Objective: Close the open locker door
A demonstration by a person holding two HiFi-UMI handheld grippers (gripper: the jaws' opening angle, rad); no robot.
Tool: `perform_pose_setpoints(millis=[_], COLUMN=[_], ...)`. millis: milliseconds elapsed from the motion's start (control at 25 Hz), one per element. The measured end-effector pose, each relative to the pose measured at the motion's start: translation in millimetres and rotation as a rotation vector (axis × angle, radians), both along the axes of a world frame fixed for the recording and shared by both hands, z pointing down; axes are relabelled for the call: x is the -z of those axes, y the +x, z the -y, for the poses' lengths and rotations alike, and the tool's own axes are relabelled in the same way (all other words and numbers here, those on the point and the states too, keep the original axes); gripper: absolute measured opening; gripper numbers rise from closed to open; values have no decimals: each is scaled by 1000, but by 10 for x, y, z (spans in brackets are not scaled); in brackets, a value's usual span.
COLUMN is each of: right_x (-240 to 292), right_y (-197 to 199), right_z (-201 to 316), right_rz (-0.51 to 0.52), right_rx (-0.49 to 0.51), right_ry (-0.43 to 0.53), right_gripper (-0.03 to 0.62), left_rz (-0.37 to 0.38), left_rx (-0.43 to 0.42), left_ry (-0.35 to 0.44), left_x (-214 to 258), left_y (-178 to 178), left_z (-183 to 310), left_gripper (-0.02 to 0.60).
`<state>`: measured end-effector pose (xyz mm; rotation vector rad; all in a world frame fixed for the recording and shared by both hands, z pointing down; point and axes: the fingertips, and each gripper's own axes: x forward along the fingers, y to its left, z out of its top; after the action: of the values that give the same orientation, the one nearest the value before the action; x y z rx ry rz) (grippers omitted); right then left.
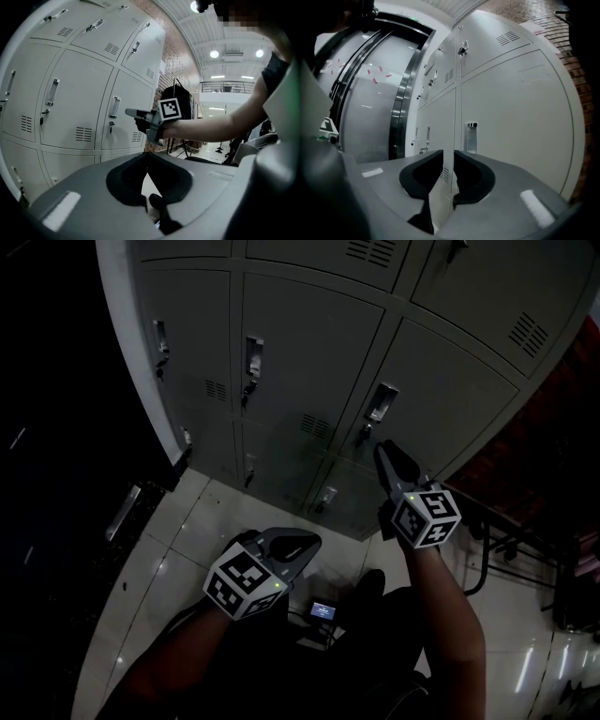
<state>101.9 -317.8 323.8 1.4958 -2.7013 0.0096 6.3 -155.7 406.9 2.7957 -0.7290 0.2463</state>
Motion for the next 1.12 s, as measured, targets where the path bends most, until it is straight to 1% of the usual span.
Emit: perform_pose_setpoints(millis=[120, 240, 400, 520, 720, 880, 1040, 1120], right_x=[-62, -100, -23, -30, -23, -160, -332, -494], right_y=[44, 120, 205, 244, 329, 441, 472, 499], right_z=[-324, -599, -874, -1128, -1446, -1670, -1869, -1970], right_rz=[2, 5, 15, 9, 37, 26, 74, 43], right_rx=[34, 56, 80, 106, 123, 119, 130, 140], right_ry=[0, -10, -1, -9, -24, -51, -108, -146], right_gripper=[57, 57, 54, 51, 48, 48, 46, 46], left_rz=[5, 10, 21, 27, 39, 59, 74, 77], left_rx=[-3, -10, -13, -18, -25, -30, -34, -36], left_ry=[2, 4, 15, 12, 24, 31, 35, 35], left_x=[-7, -20, -11, -26, -23, -40, -59, -60], left_y=[-2, 9, 23, 52, 96, 142, 157, 160], left_z=[-1, -28, -18, -54, -47, -71, -94, -99], left_gripper=[12, 12, 12, 12, 12, 12, 12, 12])
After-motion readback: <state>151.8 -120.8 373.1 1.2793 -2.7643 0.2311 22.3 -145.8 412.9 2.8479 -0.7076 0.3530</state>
